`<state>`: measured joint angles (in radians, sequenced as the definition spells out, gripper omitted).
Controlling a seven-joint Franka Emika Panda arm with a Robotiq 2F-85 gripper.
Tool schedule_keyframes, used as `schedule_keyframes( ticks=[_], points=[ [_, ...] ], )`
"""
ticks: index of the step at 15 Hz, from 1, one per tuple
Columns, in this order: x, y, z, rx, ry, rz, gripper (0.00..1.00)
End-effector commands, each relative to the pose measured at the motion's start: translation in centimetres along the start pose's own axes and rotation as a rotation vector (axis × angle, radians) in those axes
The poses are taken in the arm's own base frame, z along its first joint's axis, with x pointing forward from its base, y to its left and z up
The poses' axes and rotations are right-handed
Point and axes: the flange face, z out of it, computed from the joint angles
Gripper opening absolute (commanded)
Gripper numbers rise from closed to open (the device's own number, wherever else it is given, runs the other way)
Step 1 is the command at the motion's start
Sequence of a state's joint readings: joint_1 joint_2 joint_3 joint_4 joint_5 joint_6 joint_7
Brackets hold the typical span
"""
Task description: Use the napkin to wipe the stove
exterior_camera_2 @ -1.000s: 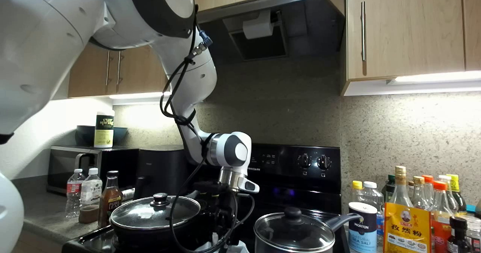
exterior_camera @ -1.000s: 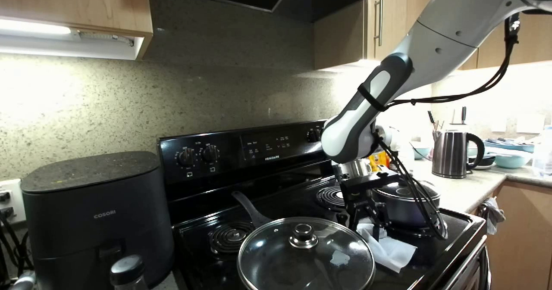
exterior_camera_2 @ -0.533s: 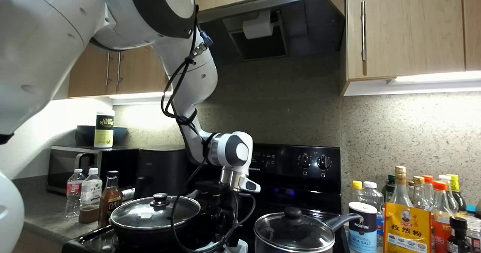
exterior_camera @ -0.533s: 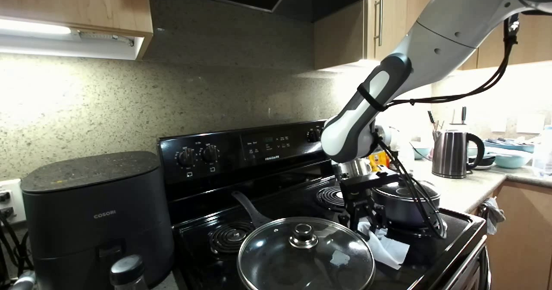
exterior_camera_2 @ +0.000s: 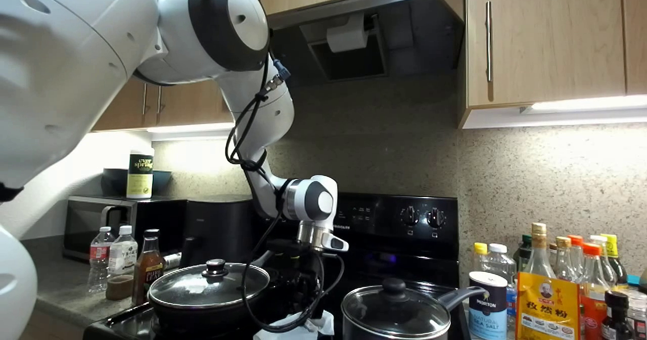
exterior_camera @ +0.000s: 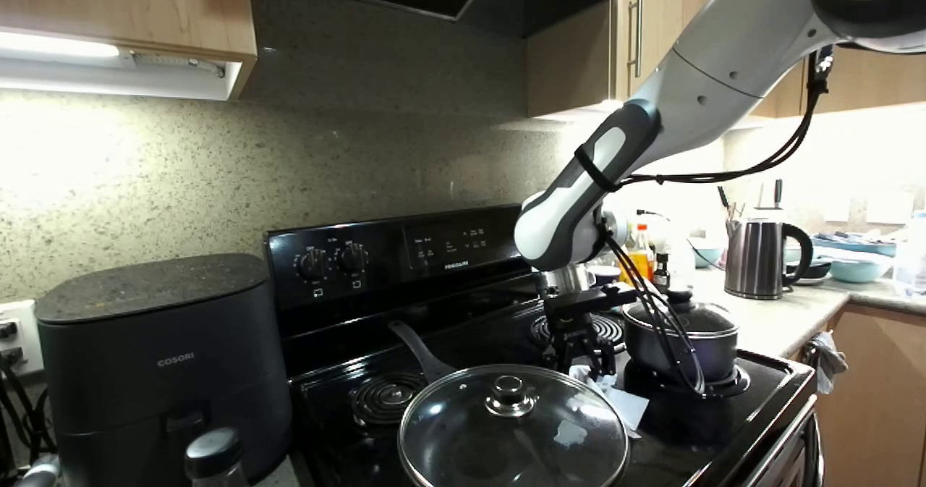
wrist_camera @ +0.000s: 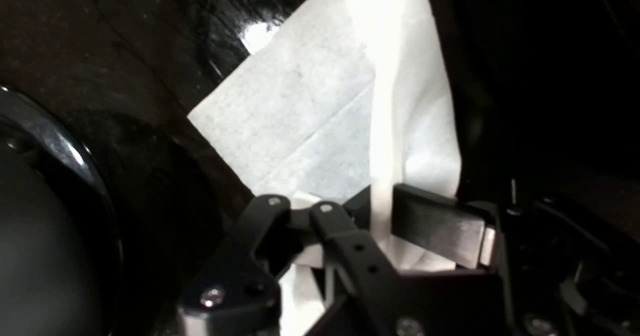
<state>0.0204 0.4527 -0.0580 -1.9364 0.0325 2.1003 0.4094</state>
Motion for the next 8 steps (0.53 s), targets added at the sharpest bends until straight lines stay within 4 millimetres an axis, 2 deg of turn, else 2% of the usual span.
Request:
schedule_keyframes(
  ticks=[1, 5, 8],
  points=[
    [0.3, -0.2, 1.2, 0.009, -0.039, -0.062, 0.00],
    [-1.1, 2.3, 2.5, 0.003, -0.076, -0.044, 0.00],
    [-2.9, 5.1, 3.1, 0.029, -0.124, 0.021, 0.00]
  ],
)
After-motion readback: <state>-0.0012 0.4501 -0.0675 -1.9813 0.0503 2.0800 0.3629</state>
